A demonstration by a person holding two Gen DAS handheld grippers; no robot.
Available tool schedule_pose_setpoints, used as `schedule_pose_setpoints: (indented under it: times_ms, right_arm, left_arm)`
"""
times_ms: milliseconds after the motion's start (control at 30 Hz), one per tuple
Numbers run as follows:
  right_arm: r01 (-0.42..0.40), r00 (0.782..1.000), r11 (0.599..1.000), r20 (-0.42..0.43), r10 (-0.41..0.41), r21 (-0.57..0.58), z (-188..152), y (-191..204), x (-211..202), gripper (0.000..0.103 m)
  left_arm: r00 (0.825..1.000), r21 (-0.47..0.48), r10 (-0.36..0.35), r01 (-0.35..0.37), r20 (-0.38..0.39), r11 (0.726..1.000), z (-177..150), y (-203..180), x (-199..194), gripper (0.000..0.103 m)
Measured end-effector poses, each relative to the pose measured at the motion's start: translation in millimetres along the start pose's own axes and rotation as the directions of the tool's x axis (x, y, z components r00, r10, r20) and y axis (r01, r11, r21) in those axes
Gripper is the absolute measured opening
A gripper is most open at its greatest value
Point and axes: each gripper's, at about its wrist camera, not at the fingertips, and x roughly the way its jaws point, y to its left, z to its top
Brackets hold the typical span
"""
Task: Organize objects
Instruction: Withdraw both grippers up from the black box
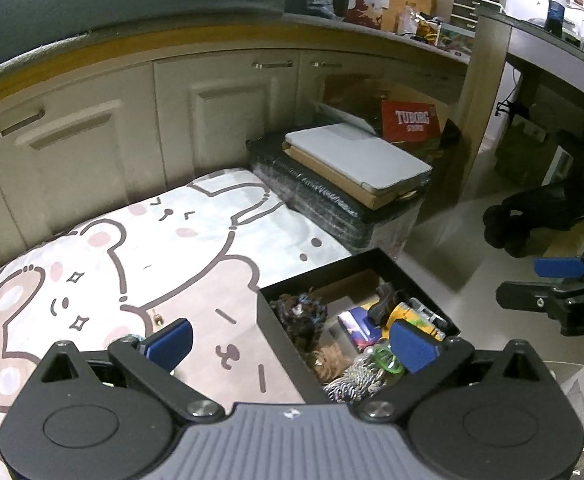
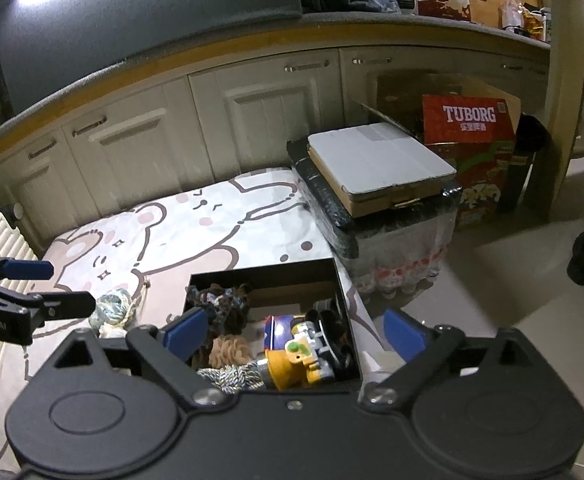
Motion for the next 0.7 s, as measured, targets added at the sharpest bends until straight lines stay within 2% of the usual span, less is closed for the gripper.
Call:
schedule_pose_setpoints:
  times_ms: [167,700]
  right_arm:
    - [0.034,0.999,0.999,-0.009,-0.034,-0.026,-6.2,4.5,4.2,0.103]
    - [0.047,0.998,0.999,-0.034,-0.047,-0.009,-8.7,-0.6,16.4,0.103]
  left_arm:
    - [1.0,-0.027,0.009,-0.009,-0.012,1.0,-3.5,8.3,2.4,0.103]
    - [1.0,-0.02,0.014,-0.015,-0.023,1.0,-7.5,12.6,10.1,0.103]
